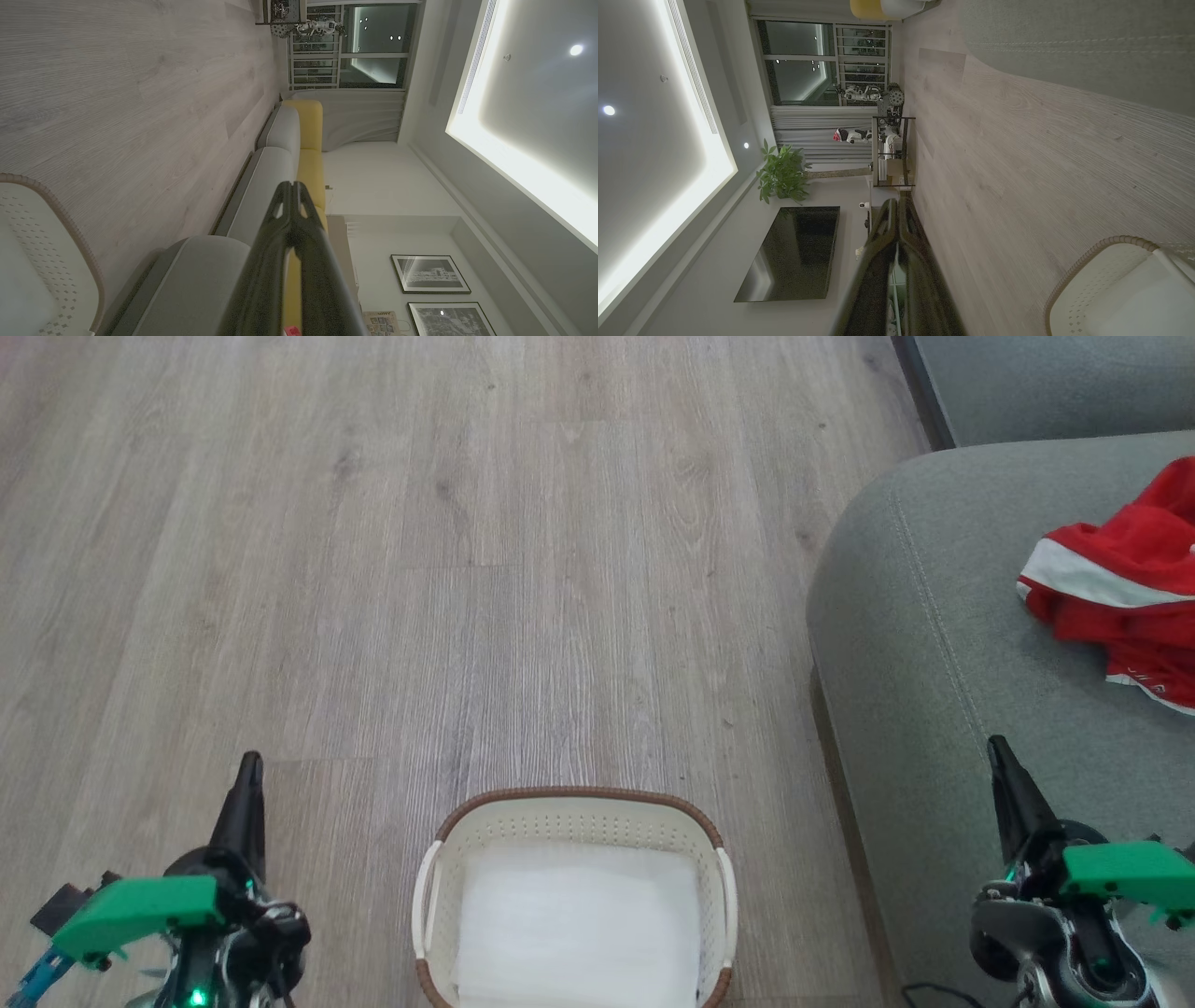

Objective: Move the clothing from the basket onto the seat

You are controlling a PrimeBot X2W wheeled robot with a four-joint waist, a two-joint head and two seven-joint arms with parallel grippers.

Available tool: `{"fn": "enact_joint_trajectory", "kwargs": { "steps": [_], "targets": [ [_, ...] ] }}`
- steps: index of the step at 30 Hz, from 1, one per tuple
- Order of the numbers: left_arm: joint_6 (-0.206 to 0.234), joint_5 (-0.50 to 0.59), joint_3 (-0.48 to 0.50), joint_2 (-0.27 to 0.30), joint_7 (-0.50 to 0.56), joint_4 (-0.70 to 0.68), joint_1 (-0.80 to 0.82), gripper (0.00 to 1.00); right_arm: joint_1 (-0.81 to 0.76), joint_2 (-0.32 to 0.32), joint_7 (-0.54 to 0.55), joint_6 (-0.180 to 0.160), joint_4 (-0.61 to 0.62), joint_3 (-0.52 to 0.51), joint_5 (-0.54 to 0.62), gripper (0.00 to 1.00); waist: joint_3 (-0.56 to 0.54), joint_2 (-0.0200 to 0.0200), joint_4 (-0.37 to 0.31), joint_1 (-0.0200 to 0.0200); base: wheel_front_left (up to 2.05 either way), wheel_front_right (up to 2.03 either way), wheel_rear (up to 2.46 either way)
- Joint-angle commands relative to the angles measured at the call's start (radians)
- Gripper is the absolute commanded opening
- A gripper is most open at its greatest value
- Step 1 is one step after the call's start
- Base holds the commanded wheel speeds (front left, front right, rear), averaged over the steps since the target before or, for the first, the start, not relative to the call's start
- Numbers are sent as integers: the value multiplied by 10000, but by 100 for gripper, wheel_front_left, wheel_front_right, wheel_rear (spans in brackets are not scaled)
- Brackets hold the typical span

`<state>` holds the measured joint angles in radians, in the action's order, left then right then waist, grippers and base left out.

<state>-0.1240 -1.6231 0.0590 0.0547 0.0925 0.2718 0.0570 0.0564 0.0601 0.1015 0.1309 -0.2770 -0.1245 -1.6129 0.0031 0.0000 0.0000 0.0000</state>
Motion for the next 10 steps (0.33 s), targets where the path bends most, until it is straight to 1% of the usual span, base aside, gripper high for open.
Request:
{"fn": "enact_joint_trajectory", "kwargs": {
  "steps": [1, 10],
  "targets": [
    [-67, 11, 387, 74, 78, -272, 496, 0, 509, -46, 64, -2, 326, 173, -11, 0, 0, 0, 0, 0, 0, 0, 0],
    [-67, 27, 407, 60, 93, -272, 498, 0, 509, -53, 72, -2, 325, 163, -3, 0, 0, 0, 0, 0, 0, 0, 0]
  ]
}}
